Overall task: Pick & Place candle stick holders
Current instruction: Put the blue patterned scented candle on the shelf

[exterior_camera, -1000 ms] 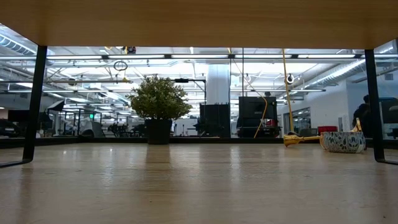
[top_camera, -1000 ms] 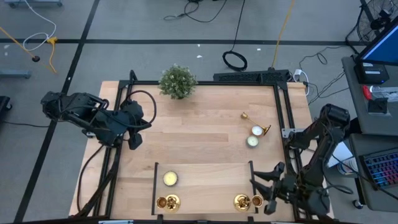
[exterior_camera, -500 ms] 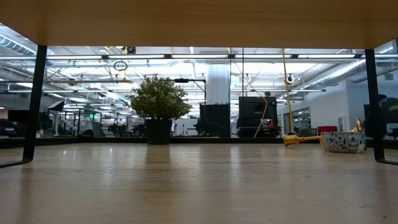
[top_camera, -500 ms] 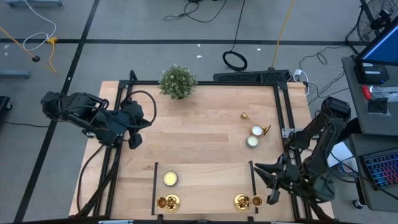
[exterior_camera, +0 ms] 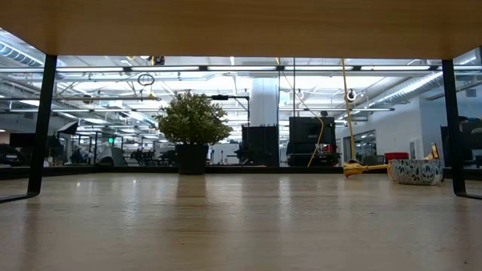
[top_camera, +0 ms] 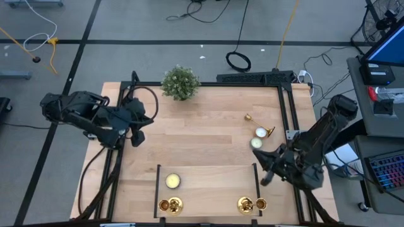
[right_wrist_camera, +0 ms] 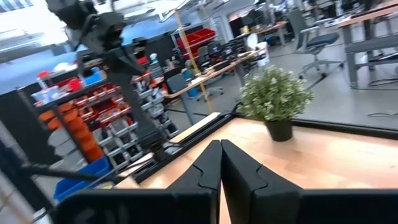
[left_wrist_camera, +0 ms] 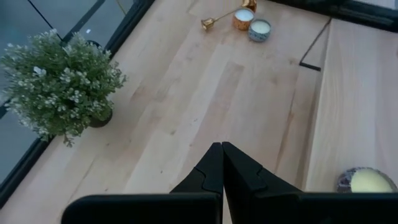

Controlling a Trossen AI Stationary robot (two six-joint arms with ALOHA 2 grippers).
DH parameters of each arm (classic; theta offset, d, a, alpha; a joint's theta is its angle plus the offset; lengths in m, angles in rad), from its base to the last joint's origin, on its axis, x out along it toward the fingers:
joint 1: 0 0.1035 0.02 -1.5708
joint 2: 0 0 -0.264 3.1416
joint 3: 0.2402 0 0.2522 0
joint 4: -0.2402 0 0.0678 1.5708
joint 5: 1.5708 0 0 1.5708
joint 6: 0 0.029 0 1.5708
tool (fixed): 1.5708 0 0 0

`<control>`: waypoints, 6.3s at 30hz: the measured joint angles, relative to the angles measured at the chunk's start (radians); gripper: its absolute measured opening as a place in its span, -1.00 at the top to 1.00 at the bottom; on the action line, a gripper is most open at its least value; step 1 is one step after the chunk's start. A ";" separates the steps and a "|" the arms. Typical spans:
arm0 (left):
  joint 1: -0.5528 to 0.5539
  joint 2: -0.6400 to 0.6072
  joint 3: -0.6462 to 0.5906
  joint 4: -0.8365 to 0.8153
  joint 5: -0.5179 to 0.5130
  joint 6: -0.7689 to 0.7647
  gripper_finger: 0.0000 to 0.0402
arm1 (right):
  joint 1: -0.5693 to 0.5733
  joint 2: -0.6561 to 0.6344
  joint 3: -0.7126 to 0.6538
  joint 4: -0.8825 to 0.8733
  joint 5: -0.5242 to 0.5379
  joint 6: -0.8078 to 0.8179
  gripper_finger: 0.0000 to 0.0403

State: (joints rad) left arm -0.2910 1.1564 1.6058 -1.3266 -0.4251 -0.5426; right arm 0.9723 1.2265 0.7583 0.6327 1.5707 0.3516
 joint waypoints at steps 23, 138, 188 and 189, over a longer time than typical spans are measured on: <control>0.149 0.001 0.000 0.238 -0.021 0.011 0.99 | -0.208 -0.314 -0.004 -0.047 -0.214 -0.382 1.00; 0.246 0.016 0.000 0.306 0.061 0.146 0.99 | -1.046 -0.238 0.000 -1.558 -1.750 -0.252 0.17; 0.216 0.111 -0.001 0.280 0.110 0.217 0.99 | -1.065 0.005 0.000 -1.579 -1.724 0.852 -0.44; 0.216 0.111 -0.001 0.280 0.110 0.220 0.99 | -1.065 0.005 0.000 -1.575 -1.725 0.855 -0.45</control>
State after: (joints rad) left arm -0.0746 1.2671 1.6051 -1.0464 -0.3153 -0.3224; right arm -0.0925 1.2320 0.7585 -0.9425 -0.1540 1.2063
